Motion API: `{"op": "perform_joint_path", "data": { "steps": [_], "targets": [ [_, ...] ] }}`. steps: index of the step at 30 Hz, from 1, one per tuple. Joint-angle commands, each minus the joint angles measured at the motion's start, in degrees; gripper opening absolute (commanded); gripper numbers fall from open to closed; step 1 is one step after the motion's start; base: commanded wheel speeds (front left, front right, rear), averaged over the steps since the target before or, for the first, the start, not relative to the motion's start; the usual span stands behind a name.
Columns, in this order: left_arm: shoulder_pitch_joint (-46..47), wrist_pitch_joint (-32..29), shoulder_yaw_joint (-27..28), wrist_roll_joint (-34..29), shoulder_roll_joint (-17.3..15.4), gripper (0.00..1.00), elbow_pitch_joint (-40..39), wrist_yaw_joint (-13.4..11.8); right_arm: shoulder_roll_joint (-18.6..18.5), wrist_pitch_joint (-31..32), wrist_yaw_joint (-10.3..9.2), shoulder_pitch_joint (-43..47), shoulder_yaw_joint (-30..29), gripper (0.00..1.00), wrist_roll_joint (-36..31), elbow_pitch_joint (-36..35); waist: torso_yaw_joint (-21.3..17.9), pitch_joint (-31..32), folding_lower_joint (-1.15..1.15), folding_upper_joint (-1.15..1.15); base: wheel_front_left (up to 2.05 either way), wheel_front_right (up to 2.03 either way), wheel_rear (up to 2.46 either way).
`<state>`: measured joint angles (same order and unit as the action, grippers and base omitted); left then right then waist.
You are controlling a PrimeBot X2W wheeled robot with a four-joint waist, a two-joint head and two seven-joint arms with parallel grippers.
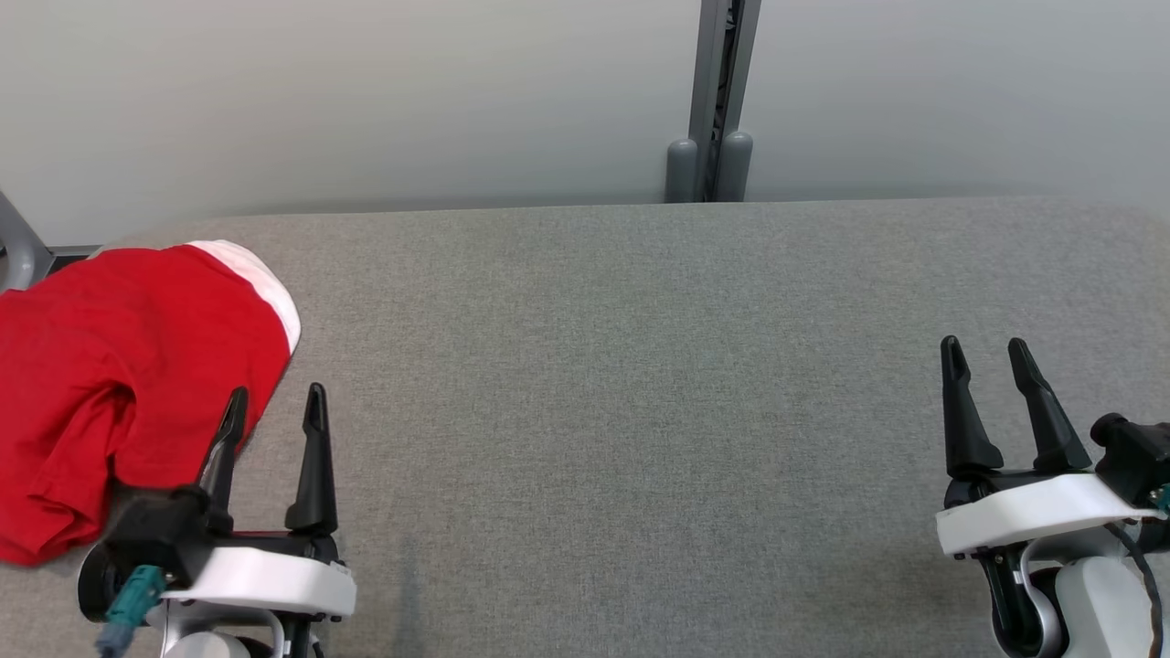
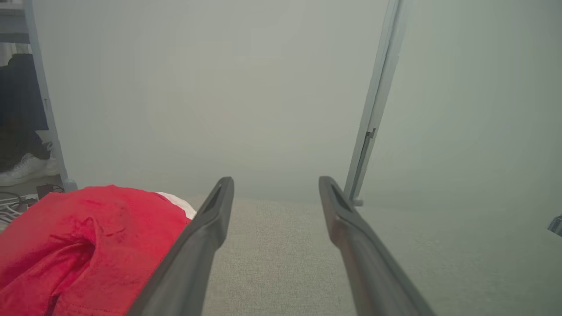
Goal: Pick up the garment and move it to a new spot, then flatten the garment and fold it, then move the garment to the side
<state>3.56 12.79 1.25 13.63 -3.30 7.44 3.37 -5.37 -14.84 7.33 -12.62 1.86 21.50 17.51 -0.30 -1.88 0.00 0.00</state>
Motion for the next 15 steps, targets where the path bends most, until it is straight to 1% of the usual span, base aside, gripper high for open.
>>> {"op": "perform_joint_path", "data": {
  "steps": [1,4,9,15],
  "targets": [
    [-0.78,0.7,-0.59,-2.41,-0.37,1.0,-0.56,-0.69,-0.07,-0.28,0.27,0.41,-0.9,1.0,-1.53,-0.36,-0.06,0.02,0.0,0.0,0.0,0.0,0.0],
    [-0.89,1.5,-1.51,-5.27,-0.16,1.0,-0.53,-1.02,0.48,-0.28,0.28,1.07,-1.2,1.0,-3.97,-0.8,-0.25,0.1,0.0,0.0,0.0,0.0,0.0],
    [-1.68,2.63,-2.44,-7.79,0.21,1.0,0.22,-1.49,0.75,-0.29,0.22,1.66,-1.83,1.0,-8.36,-0.26,-0.46,0.15,0.0,0.0,0.0,0.0,0.0],
    [-1.47,2.54,-1.59,-7.47,0.27,1.0,2.13,-2.44,0.87,-0.29,0.22,1.24,-1.47,1.0,-9.76,1.13,-0.46,0.13,0.0,0.0,0.0,0.0,0.0]
  ]
}}
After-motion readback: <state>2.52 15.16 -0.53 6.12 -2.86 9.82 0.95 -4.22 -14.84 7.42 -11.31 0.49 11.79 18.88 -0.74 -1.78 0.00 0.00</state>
